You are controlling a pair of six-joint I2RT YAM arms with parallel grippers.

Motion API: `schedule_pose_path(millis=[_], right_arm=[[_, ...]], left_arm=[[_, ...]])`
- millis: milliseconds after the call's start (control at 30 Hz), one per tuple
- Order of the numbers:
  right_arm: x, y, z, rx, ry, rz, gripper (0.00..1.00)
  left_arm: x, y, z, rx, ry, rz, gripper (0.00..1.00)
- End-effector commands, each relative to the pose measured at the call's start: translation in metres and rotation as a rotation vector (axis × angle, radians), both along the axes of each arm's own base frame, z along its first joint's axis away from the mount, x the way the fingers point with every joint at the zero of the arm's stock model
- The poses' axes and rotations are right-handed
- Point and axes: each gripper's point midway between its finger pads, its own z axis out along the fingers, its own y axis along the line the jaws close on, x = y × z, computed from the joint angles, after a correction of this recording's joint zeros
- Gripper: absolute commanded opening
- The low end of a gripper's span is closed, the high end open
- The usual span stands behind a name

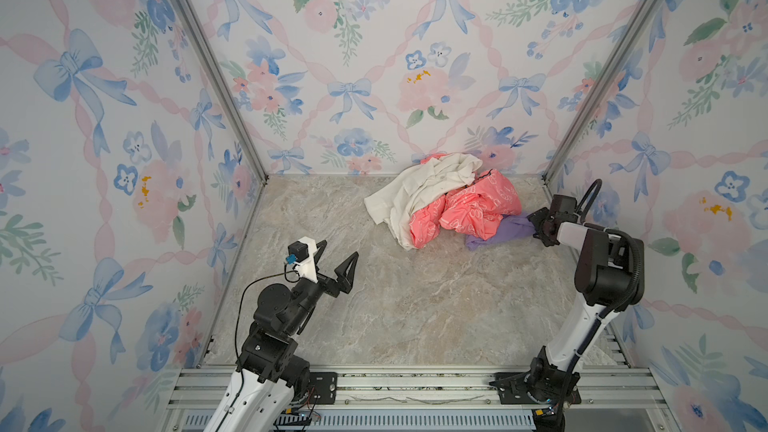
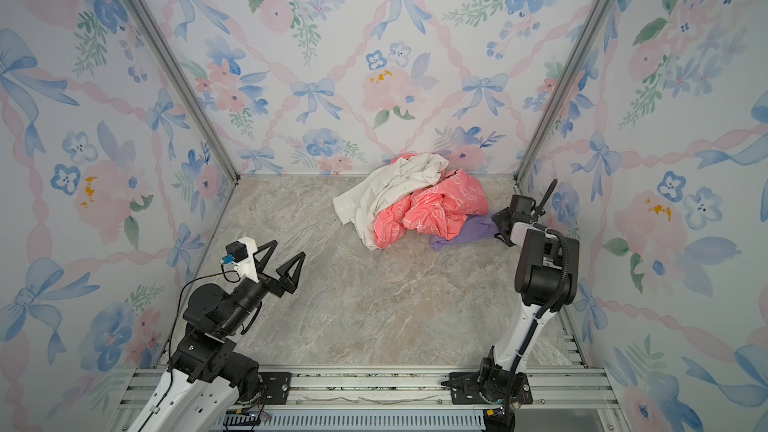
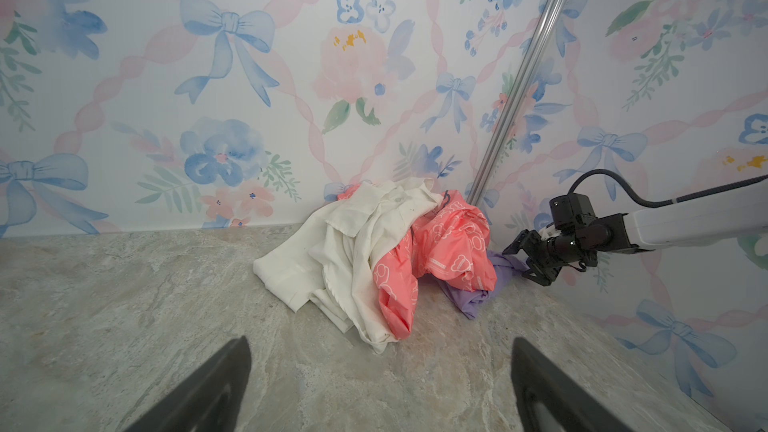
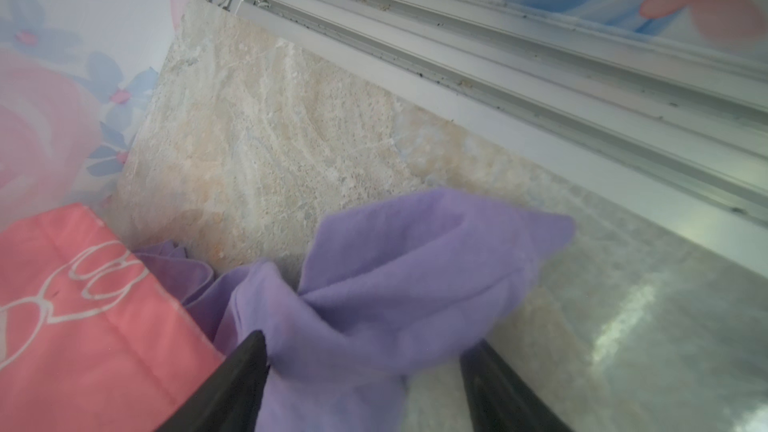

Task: Pick out a specific cloth from the pile
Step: 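Move the right gripper to the purple cloth at the far corner, then close the right gripper on the purple cloth and start lifting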

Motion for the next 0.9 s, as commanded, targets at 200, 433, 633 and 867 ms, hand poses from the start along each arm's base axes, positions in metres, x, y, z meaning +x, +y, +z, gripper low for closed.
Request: schedule_pose_path(millis=[200,433,633,867], right_arm=[[0.003,-0.01,-0.01,-0.008,0.015,-0.068,0.31],[0.007,-0.003,0.038,-0.039,-0.093,-0.054,0.05],[0.009,0.011,0.105,-0.09,-0.229,-0.029,0.0],[0.005,0.037,0.185,-0.182,-0.381,0.017,0.0]], left_arm=[[0.001,0.0,-0.003,-0.01,0.011,-0.007,0.98],[0.001,0.001,-0.004,-0.009,0.012,-0.002,0.98],[0.0,0.002,-0.002,-0.011,0.003,0.003,0.98],[0.0,0.003,-0.003,-0.01,0.004,0.004,0.98]])
